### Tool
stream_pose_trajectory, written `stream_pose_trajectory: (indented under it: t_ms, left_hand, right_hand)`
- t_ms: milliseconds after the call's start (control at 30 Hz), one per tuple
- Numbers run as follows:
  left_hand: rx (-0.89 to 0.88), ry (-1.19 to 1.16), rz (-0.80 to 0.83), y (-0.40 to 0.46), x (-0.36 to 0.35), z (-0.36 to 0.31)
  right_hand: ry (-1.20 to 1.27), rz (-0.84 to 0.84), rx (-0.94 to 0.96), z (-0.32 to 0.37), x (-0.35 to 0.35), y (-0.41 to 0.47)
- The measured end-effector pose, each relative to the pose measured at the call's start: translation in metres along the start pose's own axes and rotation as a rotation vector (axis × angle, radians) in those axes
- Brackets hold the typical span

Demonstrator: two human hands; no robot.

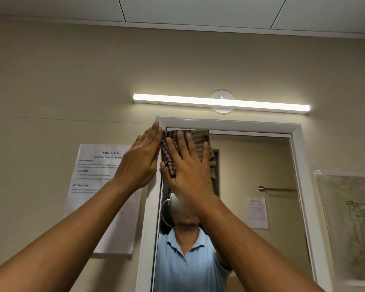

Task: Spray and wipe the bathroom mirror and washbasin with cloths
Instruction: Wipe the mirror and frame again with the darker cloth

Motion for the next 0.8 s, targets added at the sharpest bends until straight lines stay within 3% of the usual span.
stream_pose_trajectory:
  t_ms: [200, 367, 567, 700, 800]
  left_hand:
    - [0.036, -0.015, -0.008, -0.027, -0.003, -0.009]
    - [0.07, -0.046, -0.032, -0.044, -0.003, -0.015]
    - [0.078, -0.049, -0.033, -0.057, -0.01, -0.021]
    - [0.109, -0.042, -0.035, -0.061, -0.017, -0.018]
    - [0.148, -0.072, -0.065, -0.065, -0.017, -0.023]
  right_hand:
    - [-0.023, 0.006, 0.108, 0.016, -0.013, -0.074]
    - [-0.014, 0.093, 0.199, -0.003, -0.005, -0.065]
    - [-0.055, 0.008, -0.05, -0.097, 0.038, -0.048]
    - [-0.009, -0.067, -0.247, -0.171, 0.07, -0.073]
    - [-0.01, -0.057, -0.29, -0.19, 0.072, -0.101]
Point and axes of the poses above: each hand's wrist, its own y-axis towards the middle knuckle, its own x-axis out of the back of the hand, z = x × y, the point moved 7 cm from there along y, towards the middle knuckle, and after that the axes turned 6 degrees about y, right-handed, at the moved point
